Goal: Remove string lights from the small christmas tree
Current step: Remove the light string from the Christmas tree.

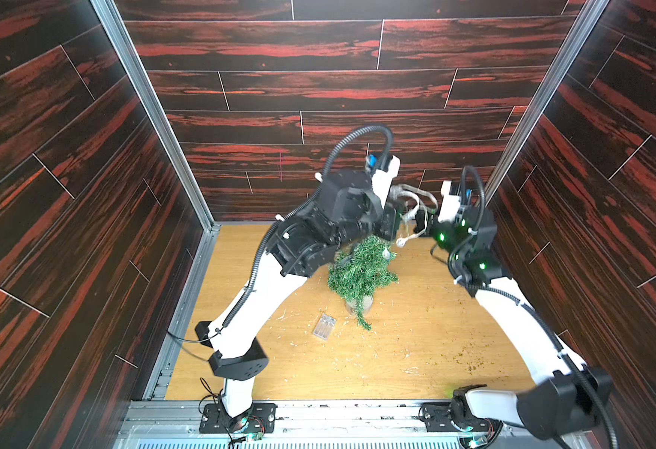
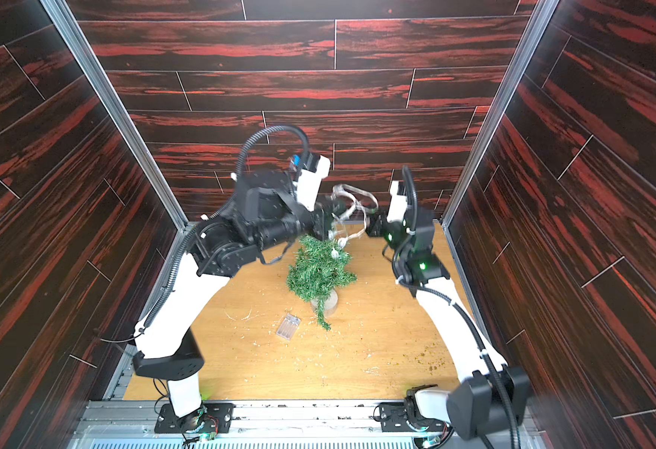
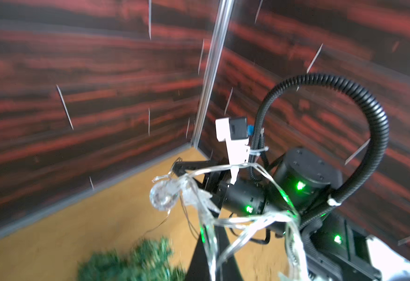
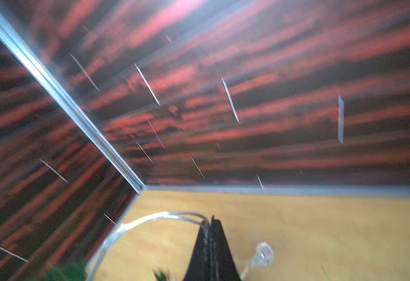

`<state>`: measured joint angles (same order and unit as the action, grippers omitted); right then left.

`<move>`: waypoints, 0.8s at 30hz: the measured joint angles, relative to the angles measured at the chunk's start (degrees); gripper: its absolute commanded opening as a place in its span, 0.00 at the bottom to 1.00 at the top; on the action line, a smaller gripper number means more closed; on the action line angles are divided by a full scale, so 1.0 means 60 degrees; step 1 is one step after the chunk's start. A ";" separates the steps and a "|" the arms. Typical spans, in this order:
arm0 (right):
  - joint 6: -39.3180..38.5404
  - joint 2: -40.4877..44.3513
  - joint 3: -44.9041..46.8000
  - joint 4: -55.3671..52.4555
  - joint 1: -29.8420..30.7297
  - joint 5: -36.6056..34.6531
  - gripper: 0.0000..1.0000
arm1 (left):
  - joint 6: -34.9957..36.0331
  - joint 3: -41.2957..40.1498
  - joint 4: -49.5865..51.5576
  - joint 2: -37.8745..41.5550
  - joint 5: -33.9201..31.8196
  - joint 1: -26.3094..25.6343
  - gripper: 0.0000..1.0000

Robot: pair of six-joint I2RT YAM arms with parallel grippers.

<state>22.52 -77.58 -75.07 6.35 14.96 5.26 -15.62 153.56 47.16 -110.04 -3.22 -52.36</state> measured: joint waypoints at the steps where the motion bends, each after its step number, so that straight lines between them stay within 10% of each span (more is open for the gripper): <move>1: 0.0069 -0.0138 -0.0222 0.0087 0.0004 0.0109 0.00 | 0.0029 0.0175 -0.0022 -0.0029 0.0004 0.0098 0.00; 24: 0.2572 -0.3282 -0.2849 0.2535 0.0029 0.3898 0.00 | 0.0448 -0.0572 -0.2084 -0.0135 -0.0481 0.3209 0.00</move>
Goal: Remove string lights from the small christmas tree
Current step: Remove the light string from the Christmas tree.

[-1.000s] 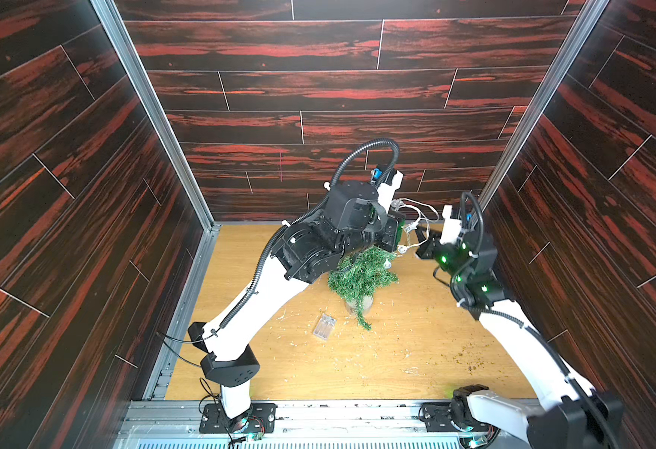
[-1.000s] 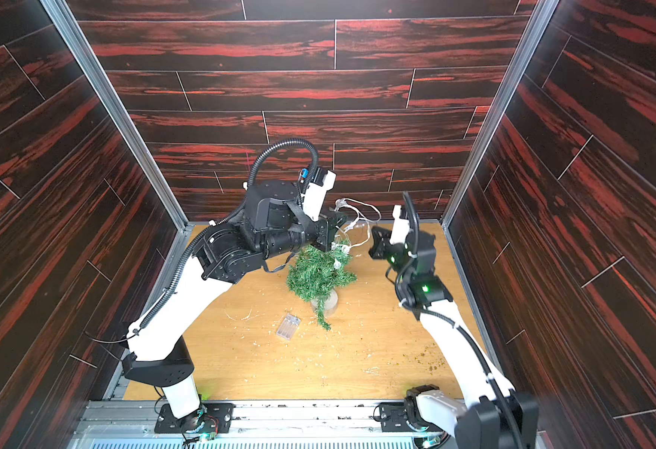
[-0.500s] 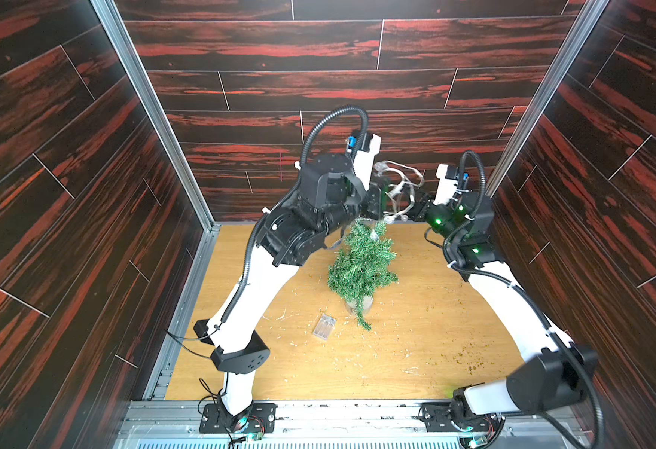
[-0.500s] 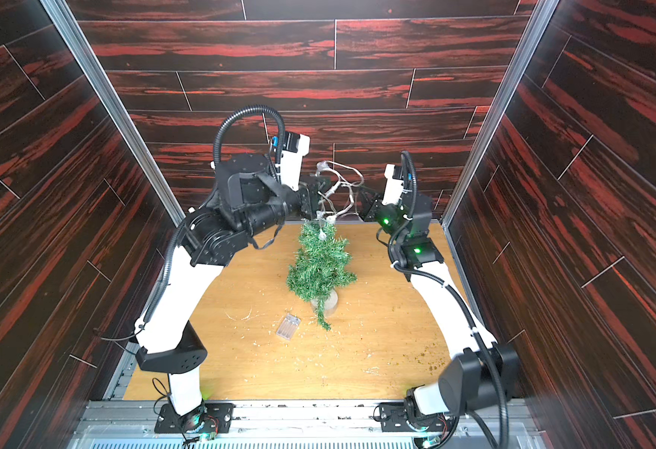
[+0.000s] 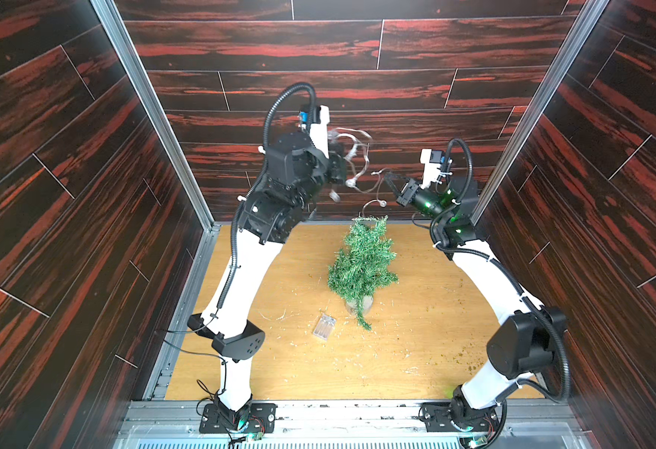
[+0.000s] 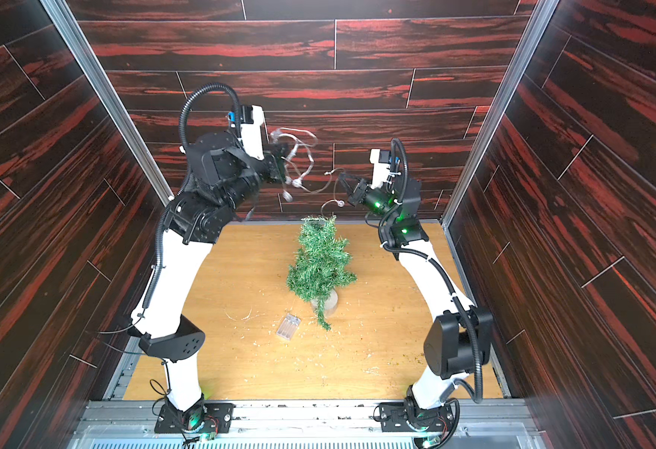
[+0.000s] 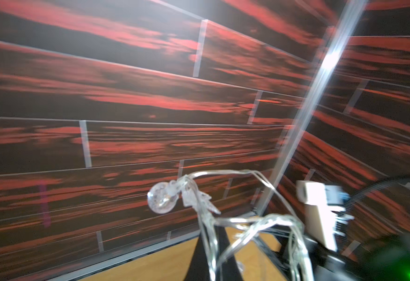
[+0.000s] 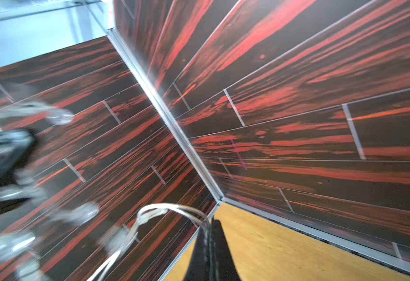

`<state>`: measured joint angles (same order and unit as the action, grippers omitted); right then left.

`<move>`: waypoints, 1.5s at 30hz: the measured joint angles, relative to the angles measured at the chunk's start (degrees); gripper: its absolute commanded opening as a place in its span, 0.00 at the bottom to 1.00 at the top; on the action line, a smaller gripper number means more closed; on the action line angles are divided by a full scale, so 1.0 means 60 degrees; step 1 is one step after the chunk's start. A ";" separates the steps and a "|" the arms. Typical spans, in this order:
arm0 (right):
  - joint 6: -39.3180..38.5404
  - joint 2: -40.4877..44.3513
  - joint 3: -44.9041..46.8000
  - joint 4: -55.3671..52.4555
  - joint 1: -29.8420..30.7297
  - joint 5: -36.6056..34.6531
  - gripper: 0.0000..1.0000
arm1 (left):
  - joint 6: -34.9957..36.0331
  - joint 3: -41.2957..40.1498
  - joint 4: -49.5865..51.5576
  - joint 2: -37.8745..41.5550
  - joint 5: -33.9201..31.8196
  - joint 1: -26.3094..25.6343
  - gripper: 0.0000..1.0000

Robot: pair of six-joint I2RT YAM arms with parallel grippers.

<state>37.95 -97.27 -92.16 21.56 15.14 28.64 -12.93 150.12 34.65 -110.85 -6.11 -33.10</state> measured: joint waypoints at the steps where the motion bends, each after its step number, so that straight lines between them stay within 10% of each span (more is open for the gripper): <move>1: 0.0036 -0.0080 -0.0036 0.0004 0.0004 0.0098 0.00 | -0.0007 -0.0291 -0.0029 0.0051 0.0000 0.0102 0.00; 23: 0.1082 -0.2364 -0.1880 -0.0171 0.0091 0.1672 0.00 | -0.1490 -0.9774 -0.4175 0.1585 0.2980 0.2463 0.00; 45: 0.1555 -0.3005 -0.2648 -0.0007 0.0521 0.2368 0.00 | -0.3894 -1.0306 -0.8874 0.0084 0.6900 0.2379 0.28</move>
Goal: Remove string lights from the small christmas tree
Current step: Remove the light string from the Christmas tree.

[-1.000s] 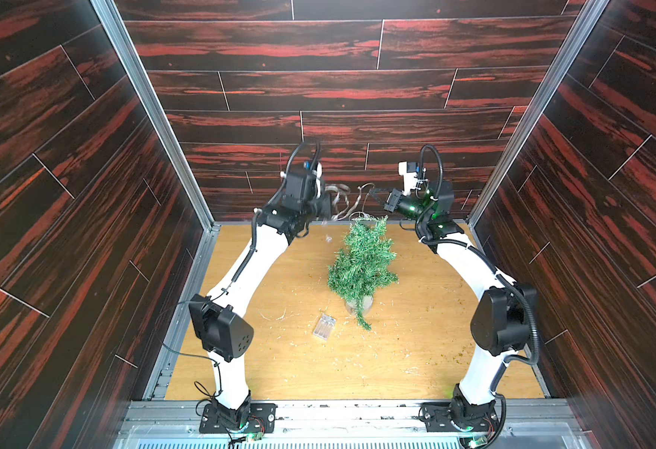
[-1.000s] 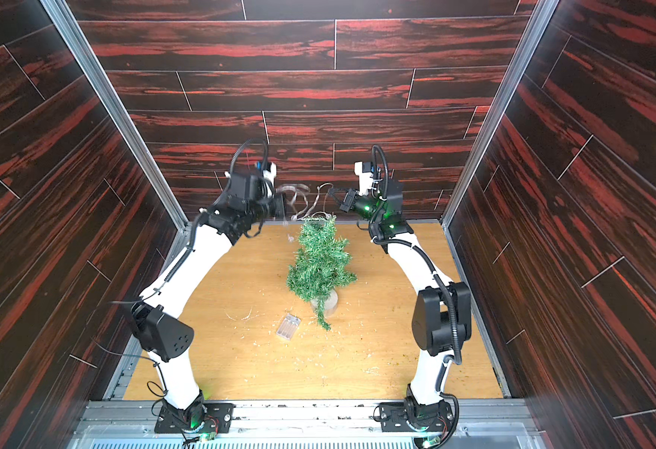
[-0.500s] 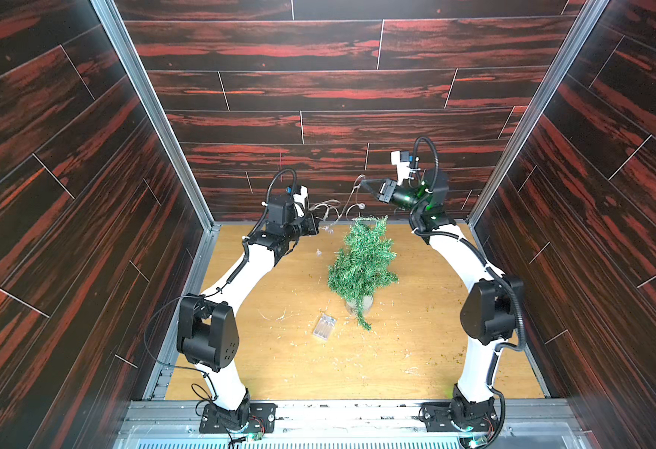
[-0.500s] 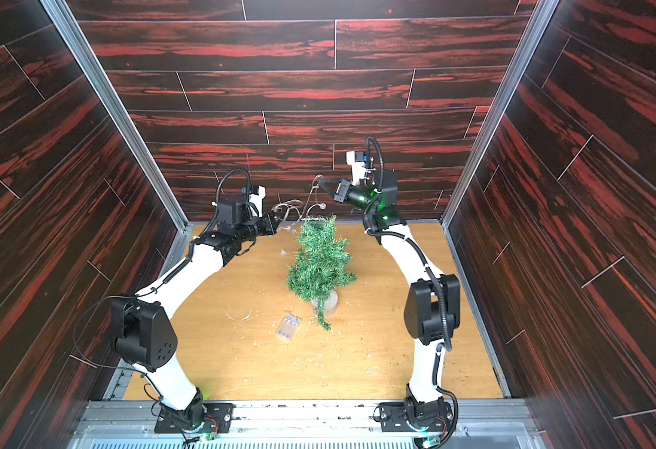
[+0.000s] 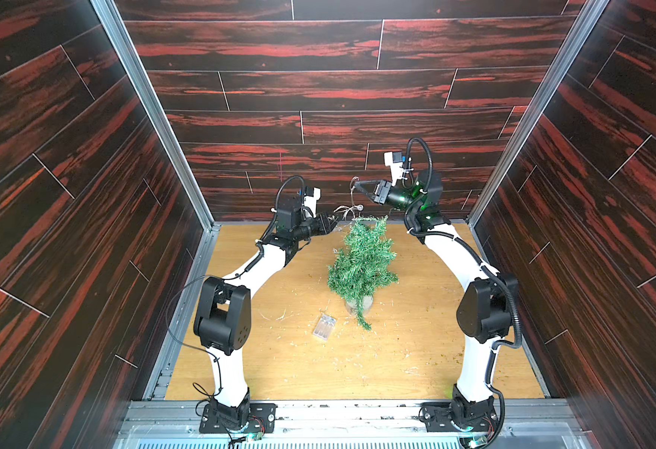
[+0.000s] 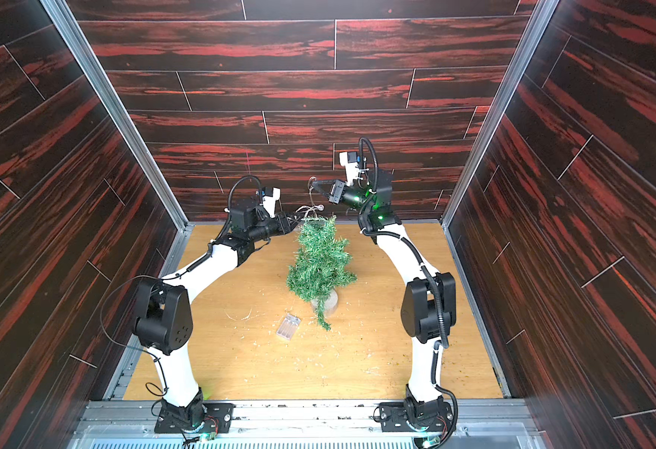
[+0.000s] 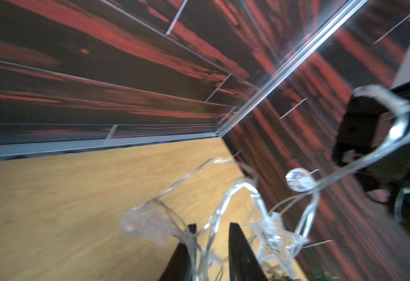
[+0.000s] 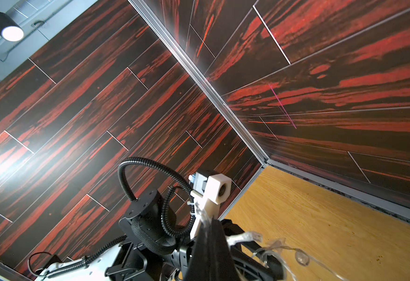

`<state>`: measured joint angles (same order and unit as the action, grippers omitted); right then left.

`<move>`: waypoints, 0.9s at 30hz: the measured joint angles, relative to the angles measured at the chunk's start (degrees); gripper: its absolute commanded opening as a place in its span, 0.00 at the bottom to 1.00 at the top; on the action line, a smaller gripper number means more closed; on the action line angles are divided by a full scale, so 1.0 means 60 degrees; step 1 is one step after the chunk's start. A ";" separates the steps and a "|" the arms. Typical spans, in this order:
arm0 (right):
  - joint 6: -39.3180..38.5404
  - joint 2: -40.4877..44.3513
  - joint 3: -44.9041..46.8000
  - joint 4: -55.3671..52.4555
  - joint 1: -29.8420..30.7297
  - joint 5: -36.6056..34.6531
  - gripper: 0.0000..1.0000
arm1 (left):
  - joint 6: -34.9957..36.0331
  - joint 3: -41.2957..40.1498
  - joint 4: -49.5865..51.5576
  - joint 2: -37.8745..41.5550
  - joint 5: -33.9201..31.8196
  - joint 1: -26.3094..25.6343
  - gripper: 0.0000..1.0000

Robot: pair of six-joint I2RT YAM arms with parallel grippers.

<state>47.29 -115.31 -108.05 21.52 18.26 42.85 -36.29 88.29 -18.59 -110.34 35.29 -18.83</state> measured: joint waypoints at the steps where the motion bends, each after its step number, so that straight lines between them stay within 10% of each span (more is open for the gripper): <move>1: -0.0055 0.0000 -0.0011 -0.0047 0.0007 -0.0004 0.00 | -0.0095 0.0000 -0.0138 0.0000 0.0080 -0.0018 0.30; 27: -0.1140 0.0000 -0.0029 -0.1402 0.0022 -0.0612 0.00 | 0.0237 0.0036 0.1111 0.0113 0.0692 -0.0463 0.38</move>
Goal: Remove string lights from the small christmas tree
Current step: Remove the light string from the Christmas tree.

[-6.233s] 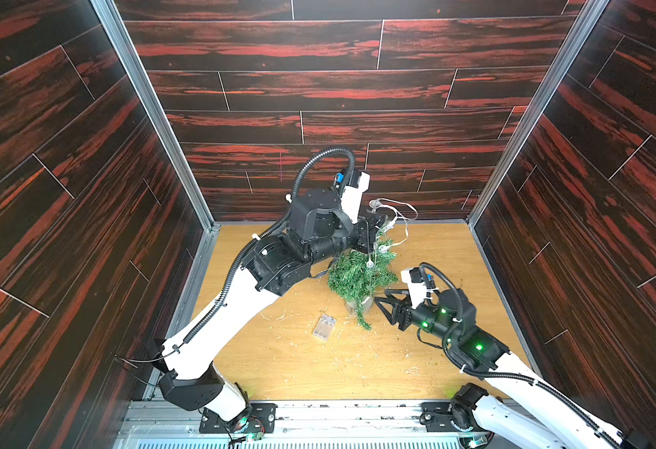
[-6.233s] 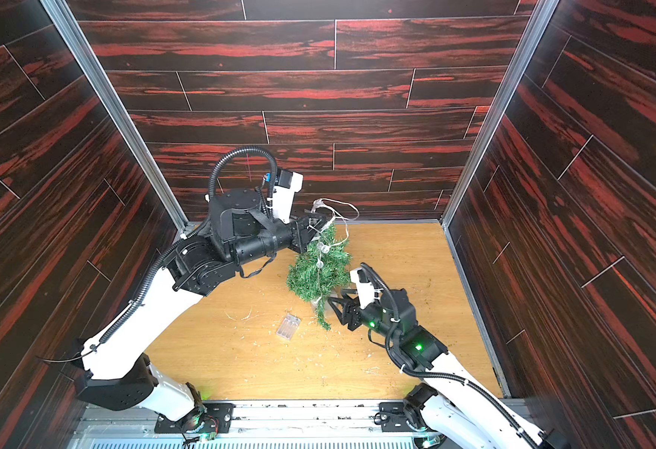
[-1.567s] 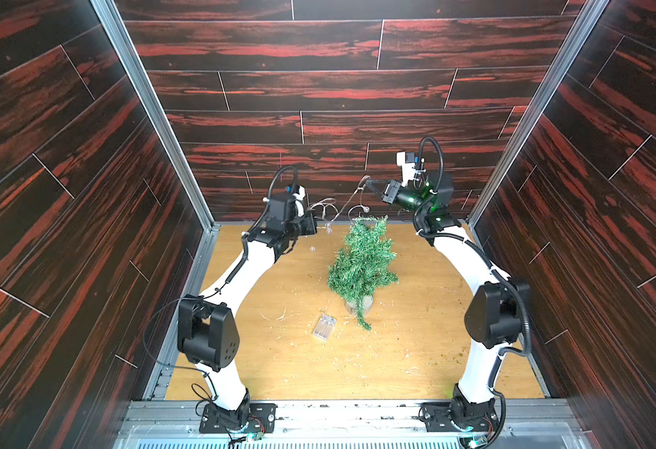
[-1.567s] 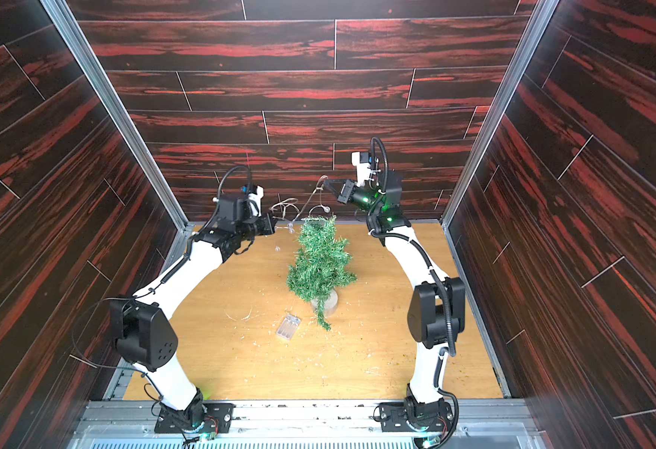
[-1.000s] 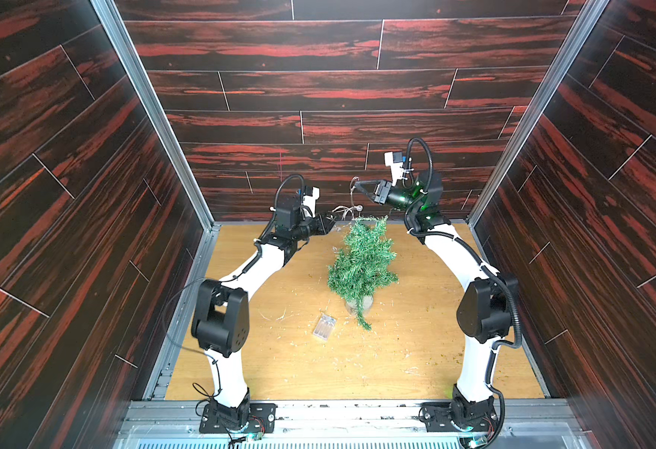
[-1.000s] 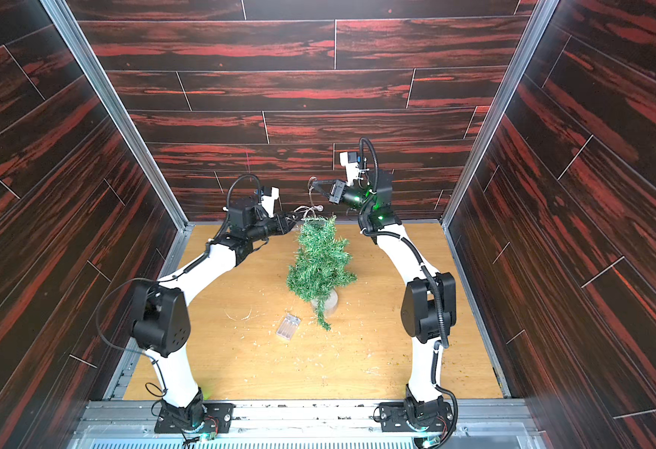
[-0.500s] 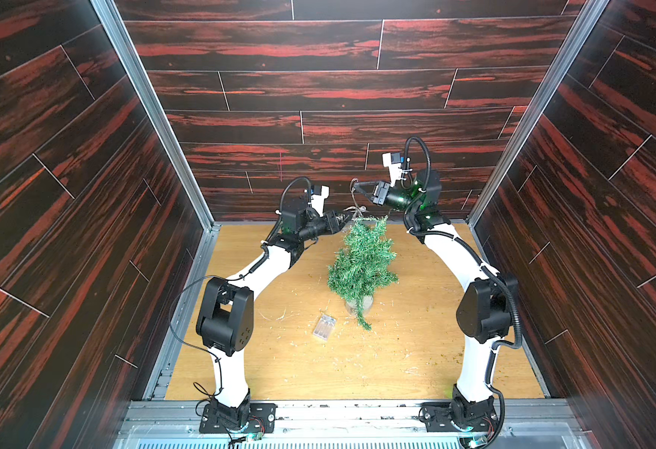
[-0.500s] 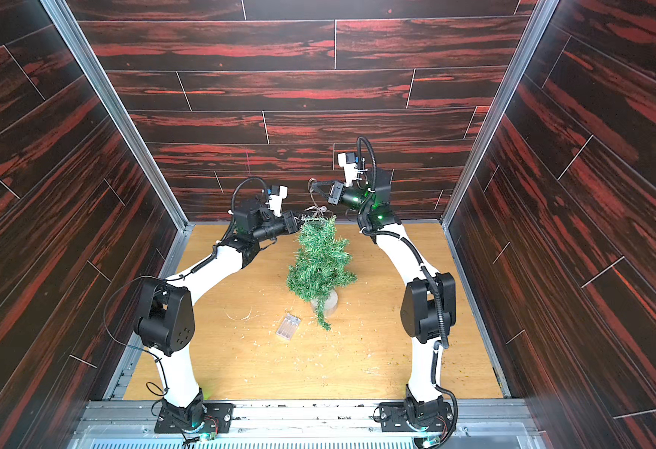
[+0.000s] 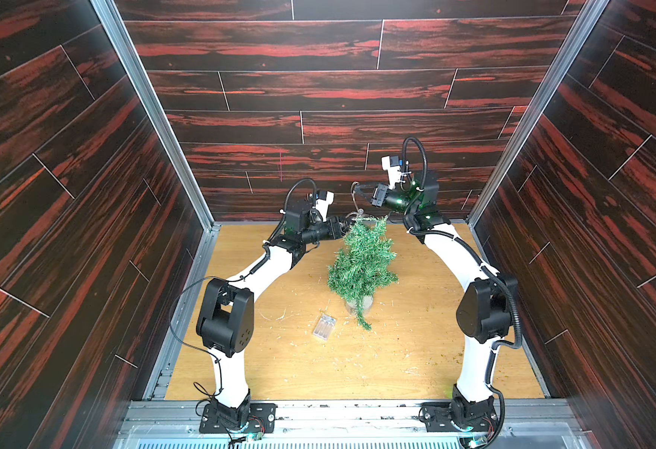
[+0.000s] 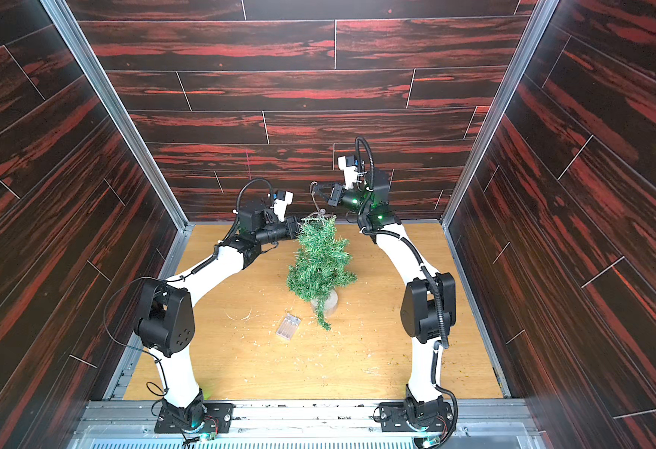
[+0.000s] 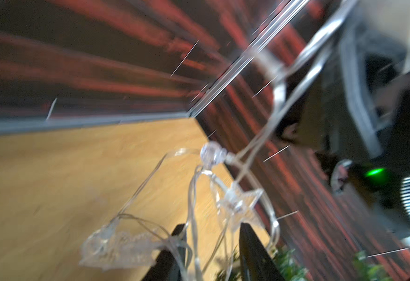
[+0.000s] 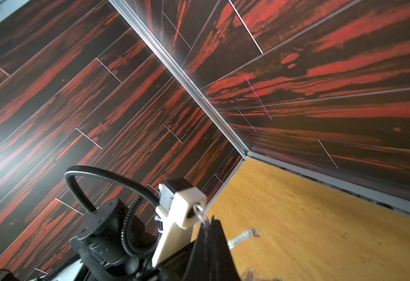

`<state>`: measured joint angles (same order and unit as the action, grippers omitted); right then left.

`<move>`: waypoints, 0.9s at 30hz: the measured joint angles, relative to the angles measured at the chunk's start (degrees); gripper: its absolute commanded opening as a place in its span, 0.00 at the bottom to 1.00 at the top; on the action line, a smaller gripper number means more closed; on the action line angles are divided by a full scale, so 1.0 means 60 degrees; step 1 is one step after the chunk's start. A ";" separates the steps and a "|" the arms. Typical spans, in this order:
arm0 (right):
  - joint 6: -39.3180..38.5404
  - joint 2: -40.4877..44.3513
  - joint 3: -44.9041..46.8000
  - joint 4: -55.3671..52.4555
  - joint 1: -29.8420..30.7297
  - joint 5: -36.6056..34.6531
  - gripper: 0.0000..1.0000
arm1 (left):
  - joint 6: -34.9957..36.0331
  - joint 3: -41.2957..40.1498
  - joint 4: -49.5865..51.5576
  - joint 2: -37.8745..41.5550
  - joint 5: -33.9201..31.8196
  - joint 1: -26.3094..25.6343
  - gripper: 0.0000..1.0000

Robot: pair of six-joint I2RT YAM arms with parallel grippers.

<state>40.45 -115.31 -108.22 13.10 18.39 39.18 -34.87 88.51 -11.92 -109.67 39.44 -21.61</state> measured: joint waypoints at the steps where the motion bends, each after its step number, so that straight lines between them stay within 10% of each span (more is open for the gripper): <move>1: -0.0015 0.0000 -0.0011 -0.0036 0.0004 -0.0004 0.00 | 0.0095 0.0004 0.0233 0.0015 -0.0004 0.0011 0.38; 27: -0.0572 -0.0696 -0.1377 -0.1293 0.0251 -0.0382 0.00 | 0.0124 -0.0820 0.0255 0.0754 0.0372 0.0127 0.51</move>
<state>37.01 -119.48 -116.49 5.34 19.90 36.88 -34.13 83.59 -10.39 -105.14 41.67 -20.84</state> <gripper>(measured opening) 0.040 0.507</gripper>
